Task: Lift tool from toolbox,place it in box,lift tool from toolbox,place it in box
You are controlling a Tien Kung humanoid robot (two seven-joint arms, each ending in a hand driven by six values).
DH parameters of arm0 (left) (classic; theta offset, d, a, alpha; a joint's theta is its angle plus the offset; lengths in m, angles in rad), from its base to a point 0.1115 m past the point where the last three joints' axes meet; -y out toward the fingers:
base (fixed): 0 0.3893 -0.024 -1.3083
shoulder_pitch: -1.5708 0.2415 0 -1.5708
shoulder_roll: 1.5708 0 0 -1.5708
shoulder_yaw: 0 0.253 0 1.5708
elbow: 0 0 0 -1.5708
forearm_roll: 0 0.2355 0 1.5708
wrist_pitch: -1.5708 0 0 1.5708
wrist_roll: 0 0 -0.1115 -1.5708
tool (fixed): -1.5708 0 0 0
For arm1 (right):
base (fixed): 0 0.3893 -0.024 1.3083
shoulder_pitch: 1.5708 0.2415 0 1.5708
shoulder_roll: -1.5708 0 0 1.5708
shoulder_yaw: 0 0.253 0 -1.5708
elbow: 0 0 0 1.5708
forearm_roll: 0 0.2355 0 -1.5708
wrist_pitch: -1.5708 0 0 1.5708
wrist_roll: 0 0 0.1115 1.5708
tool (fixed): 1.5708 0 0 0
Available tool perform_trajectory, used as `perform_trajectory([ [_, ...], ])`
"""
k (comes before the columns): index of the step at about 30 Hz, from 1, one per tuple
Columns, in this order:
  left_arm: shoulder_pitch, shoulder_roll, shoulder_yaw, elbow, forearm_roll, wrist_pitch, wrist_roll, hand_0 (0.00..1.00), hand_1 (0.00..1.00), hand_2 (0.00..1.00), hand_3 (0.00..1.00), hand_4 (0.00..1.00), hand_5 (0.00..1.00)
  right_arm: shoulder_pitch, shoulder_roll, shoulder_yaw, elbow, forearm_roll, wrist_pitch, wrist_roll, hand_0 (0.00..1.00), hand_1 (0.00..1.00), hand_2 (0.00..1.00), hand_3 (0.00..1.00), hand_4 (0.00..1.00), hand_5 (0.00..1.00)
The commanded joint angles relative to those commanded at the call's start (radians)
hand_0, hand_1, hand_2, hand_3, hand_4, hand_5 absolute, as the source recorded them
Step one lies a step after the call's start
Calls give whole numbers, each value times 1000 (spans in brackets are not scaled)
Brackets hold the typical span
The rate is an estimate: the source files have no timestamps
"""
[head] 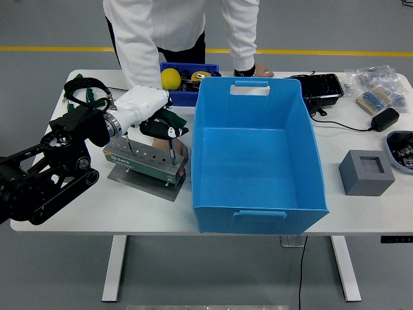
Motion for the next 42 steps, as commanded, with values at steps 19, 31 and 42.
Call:
perform_trajectory([
  [19,-68,65,-82,-97,2,-47,-1,117,2,23,50,686,606,2,1,1,-1,0,0,-1,677,639,717,556,787,717],
  [31,-119,78,-123,-199,-4,-59,5,105,2,20,49,678,593,2,1,0,-1,1,0,0,677,639,716,557,788,718],
  [42,-159,3,-106,-311,-24,-28,-1,105,2,19,49,679,592,2,1,4,-1,-7,-1,-3,676,638,717,556,787,717],
])
